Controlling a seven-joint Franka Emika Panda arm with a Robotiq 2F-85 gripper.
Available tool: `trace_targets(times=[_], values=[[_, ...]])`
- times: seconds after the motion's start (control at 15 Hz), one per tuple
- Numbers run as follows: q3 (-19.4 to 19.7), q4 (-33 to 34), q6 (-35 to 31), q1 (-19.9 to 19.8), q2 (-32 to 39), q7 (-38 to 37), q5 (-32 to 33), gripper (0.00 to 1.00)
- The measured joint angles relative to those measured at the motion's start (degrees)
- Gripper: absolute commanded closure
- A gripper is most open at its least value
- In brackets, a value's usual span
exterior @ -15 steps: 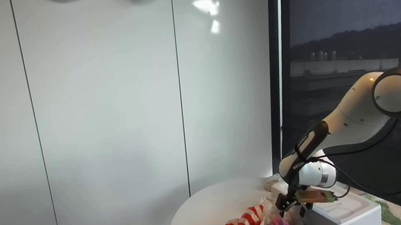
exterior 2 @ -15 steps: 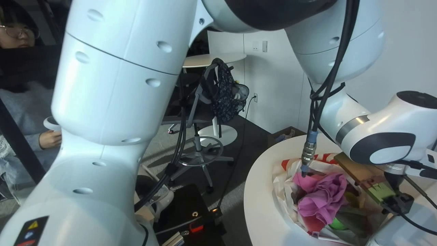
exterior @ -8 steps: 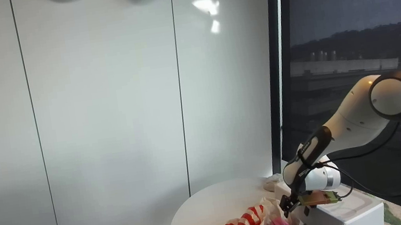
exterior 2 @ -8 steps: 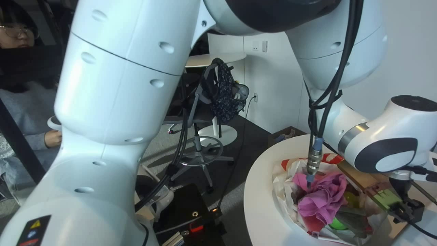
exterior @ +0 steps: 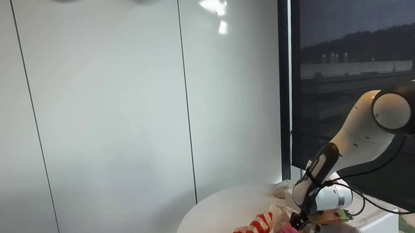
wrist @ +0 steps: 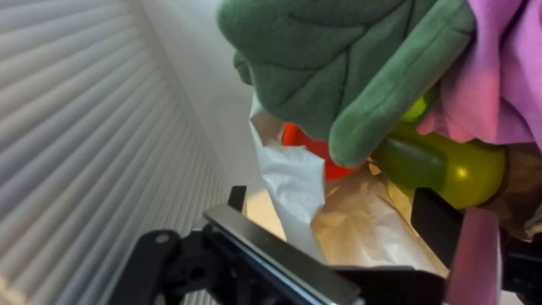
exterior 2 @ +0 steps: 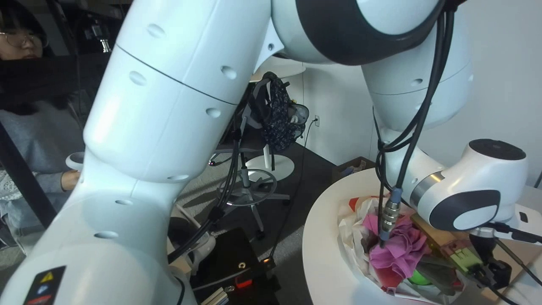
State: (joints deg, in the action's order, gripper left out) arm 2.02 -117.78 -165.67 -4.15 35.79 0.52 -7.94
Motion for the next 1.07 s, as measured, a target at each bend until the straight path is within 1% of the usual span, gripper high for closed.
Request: trace_targets(times=[0.07, 0.2, 0.27, 0.4, 0.47, 0.6, 0.67, 0.73, 0.87, 0.93, 1.07], values=[[0.1, 0.2, -0.9, 0.0, 0.8, -0.3, 0.0, 0.26], [0.3, 0.6, -2.5, 0.0, 1.8, -0.5, 0.0, 0.42], [0.4, 0.7, -3.0, 0.0, 2.1, -0.5, 0.0, 0.51], [0.4, 0.8, -3.9, 0.0, 2.1, -0.5, 0.0, 0.65], [0.4, 0.8, -4.5, 0.0, 2.1, -0.5, 0.0, 0.73], [0.5, 0.8, -4.9, 0.0, 2.0, -0.6, 0.0, 0.86], [0.6, 0.8, -4.9, 0.0, 1.9, -0.7, 0.0, 0.88], [0.8, 0.8, -4.9, 0.0, 1.8, -0.8, 0.0, 0.92], [1.4, 0.8, -4.9, 0.1, 1.7, -1.2, 0.0, 0.92], [1.8, 0.8, -4.7, 0.2, 1.7, -1.6, 0.1, 0.89], [2.4, 1.0, -3.8, 0.5, 1.7, -2.6, 0.1, 0.87]])
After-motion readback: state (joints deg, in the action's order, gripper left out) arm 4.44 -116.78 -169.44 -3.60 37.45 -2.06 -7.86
